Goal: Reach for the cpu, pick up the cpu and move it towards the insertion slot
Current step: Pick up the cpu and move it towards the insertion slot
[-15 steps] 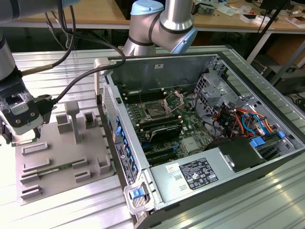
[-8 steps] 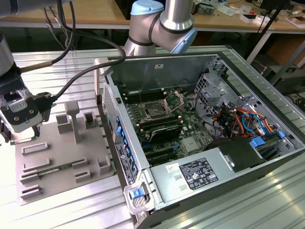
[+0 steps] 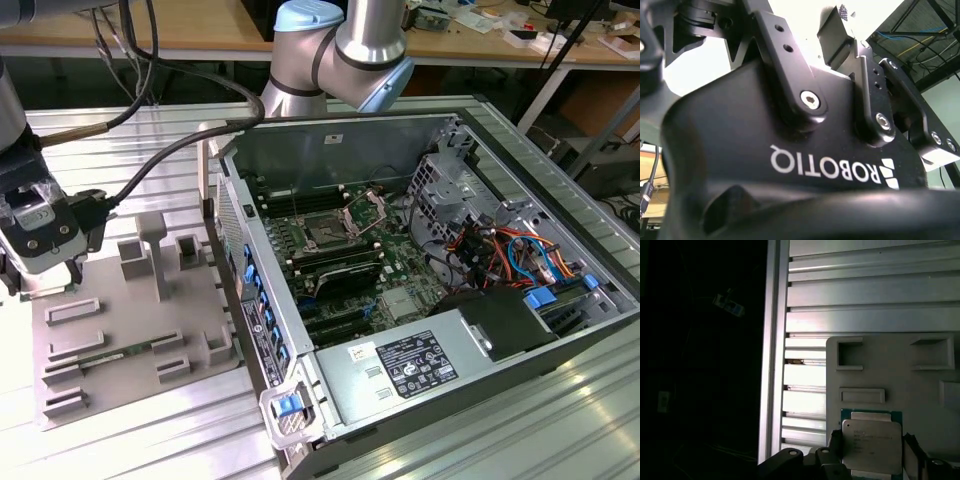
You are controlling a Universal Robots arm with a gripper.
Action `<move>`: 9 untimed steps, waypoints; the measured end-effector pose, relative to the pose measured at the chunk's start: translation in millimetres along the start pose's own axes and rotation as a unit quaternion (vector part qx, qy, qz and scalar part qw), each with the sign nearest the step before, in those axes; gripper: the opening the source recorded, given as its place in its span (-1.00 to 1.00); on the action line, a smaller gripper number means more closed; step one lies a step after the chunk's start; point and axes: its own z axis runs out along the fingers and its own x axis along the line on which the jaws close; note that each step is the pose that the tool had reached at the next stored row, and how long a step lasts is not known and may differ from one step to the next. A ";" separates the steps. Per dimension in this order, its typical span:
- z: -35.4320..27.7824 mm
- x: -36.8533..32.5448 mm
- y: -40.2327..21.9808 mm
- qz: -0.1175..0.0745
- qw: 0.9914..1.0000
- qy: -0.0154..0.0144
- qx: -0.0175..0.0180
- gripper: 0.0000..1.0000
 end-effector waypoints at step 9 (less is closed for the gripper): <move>-5.0 0.0 0.2 0.000 1.000 0.000 0.000 0.09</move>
